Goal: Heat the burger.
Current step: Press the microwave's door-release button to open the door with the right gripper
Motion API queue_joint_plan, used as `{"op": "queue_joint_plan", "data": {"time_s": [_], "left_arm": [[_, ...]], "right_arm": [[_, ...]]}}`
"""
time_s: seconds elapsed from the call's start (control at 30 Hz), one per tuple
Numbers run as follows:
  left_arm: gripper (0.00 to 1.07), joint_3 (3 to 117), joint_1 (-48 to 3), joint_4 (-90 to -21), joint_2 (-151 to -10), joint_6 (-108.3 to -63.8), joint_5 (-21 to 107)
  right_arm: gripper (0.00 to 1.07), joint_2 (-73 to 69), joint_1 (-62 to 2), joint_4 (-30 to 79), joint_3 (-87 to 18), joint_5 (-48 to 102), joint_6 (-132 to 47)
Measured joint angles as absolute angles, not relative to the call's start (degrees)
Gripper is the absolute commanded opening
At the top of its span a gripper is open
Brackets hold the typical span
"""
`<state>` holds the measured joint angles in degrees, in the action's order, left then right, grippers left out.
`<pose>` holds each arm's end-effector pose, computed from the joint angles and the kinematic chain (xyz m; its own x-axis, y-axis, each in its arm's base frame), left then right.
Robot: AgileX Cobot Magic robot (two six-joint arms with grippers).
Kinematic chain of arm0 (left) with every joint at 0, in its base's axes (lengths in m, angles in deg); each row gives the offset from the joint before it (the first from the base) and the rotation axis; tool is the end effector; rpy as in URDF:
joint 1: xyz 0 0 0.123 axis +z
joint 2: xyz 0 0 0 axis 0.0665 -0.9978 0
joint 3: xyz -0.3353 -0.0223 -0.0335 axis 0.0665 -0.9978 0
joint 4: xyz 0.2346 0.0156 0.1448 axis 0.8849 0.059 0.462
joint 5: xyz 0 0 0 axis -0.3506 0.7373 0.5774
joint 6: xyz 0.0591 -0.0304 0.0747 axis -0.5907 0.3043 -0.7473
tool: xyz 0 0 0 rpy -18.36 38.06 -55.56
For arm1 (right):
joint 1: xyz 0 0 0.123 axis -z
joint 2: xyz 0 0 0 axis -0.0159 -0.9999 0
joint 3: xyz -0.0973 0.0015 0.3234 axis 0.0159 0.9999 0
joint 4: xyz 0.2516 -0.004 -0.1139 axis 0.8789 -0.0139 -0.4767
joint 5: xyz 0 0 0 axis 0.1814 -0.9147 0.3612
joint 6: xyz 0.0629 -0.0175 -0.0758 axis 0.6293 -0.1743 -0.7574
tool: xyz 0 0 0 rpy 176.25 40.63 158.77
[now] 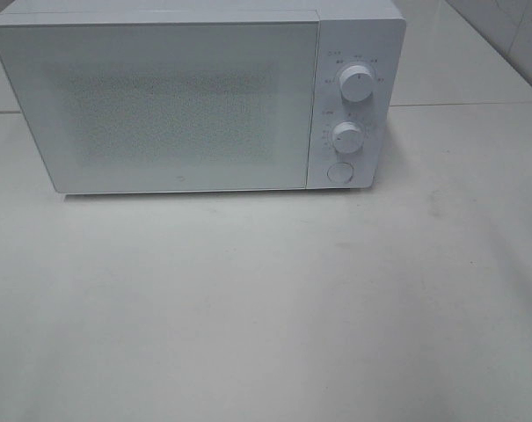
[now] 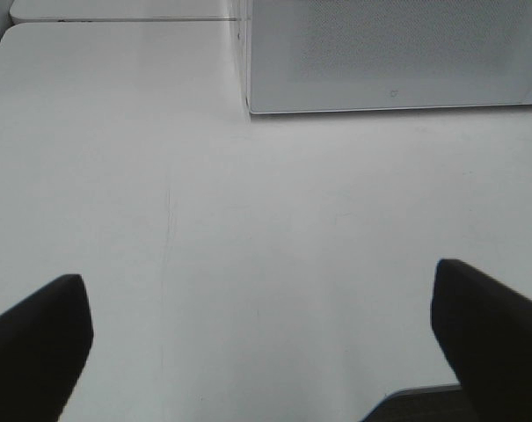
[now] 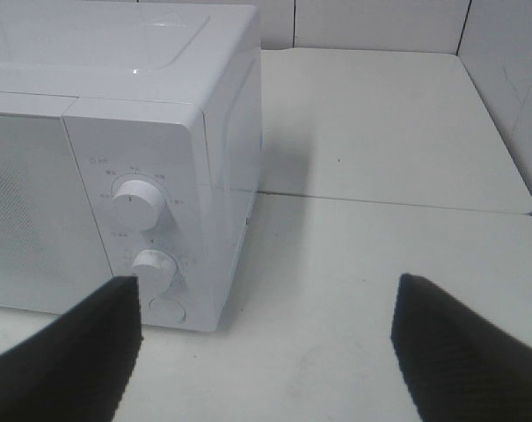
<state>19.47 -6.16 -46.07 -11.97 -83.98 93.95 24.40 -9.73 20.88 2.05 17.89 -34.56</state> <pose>-0.0331 -0.0070 0.2888 -0.4559 0.0043 -0.8900 0.1090 0.9927 -0.0511 0.1500 0.0226 0.3471 -0.2018 -0.0310 -0.9789 -0.1476 0.9890 -0.0009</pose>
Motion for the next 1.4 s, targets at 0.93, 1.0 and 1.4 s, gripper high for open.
{"op": "queue_joint_plan", "data": {"time_s": [0.93,1.0,1.4], "left_arm": [[1.01,19.47,-6.16,-46.07,-11.97,-83.98,93.95],[1.01,19.47,-6.16,-46.07,-11.97,-83.98,93.95],[1.01,19.47,-6.16,-46.07,-11.97,-83.98,93.95]], "right_arm": [[0.76,-10.95,-20.04,43.05,12.82,70.43,-48.60],[0.76,-11.81,-21.42,44.48,12.82,71.41,-49.40],[0.76,-23.04,-38.44,64.42,12.93,84.58,-54.38]]}}
